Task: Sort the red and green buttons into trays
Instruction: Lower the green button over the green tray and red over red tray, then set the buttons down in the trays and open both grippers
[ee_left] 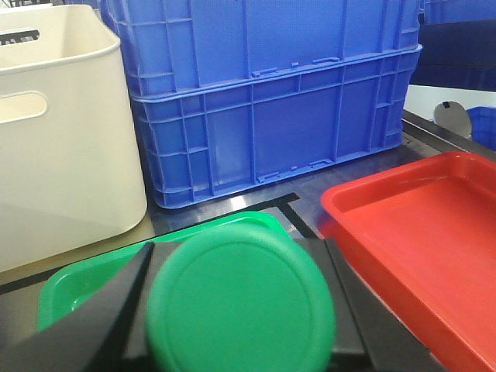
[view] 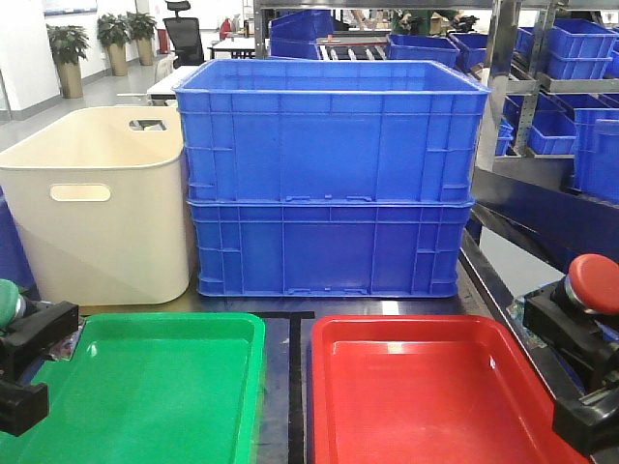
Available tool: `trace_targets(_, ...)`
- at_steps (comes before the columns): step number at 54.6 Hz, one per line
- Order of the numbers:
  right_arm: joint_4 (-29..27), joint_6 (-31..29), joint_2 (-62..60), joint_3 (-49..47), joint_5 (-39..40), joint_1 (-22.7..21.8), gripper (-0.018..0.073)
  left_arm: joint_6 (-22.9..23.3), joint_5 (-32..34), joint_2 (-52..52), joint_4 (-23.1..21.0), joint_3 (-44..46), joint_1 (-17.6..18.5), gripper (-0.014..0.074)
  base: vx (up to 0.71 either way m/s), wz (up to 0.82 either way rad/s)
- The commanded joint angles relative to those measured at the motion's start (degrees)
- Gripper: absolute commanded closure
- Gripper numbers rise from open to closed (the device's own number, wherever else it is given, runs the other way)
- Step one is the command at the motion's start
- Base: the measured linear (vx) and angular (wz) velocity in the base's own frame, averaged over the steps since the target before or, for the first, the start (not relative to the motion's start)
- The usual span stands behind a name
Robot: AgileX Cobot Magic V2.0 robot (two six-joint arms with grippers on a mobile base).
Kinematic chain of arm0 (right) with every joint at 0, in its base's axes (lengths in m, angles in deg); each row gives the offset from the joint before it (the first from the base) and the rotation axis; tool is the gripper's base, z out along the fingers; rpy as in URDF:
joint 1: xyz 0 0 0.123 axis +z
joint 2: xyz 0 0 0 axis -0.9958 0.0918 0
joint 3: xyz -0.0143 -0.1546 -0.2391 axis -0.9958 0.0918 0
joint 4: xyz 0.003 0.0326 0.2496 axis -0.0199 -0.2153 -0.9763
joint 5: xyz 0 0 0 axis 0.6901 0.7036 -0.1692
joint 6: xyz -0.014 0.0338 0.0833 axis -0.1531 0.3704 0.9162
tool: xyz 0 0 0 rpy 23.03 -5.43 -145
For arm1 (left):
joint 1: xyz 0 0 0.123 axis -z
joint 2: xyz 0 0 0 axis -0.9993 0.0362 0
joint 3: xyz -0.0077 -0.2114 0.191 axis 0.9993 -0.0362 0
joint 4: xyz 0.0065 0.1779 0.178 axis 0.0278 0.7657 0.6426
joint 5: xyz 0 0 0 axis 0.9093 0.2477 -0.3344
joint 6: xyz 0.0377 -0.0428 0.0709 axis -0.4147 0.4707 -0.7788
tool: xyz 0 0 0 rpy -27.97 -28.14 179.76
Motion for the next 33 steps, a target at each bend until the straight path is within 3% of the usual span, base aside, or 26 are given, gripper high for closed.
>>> trace_targets(1,0.4,-0.4,-0.3,-2.2,5.4,-0.1,0.0568,0.2,5.2,-0.6,-0.4,1.8,-0.1,0.0599,0.0,0.0)
trace_targets(14,0.4,-0.4,4.6,-2.2,6.6,-0.1,0.0568,0.3,9.6,0.9,-0.4,1.8,-0.1,0.0599,0.0,0.0)
trace_targets(27,0.4,-0.4,15.7,-2.2,18.3,-0.1,0.0568,0.5,18.3,9.2,-0.9,1.8,-0.1,0.0599,0.0,0.0)
trace_targets(33,0.4,-0.4,20.6,-2.2,19.1,-0.1,0.0565,0.5,20.1,13.6,-0.8,1.8,-0.1,0.0599,0.0,0.0)
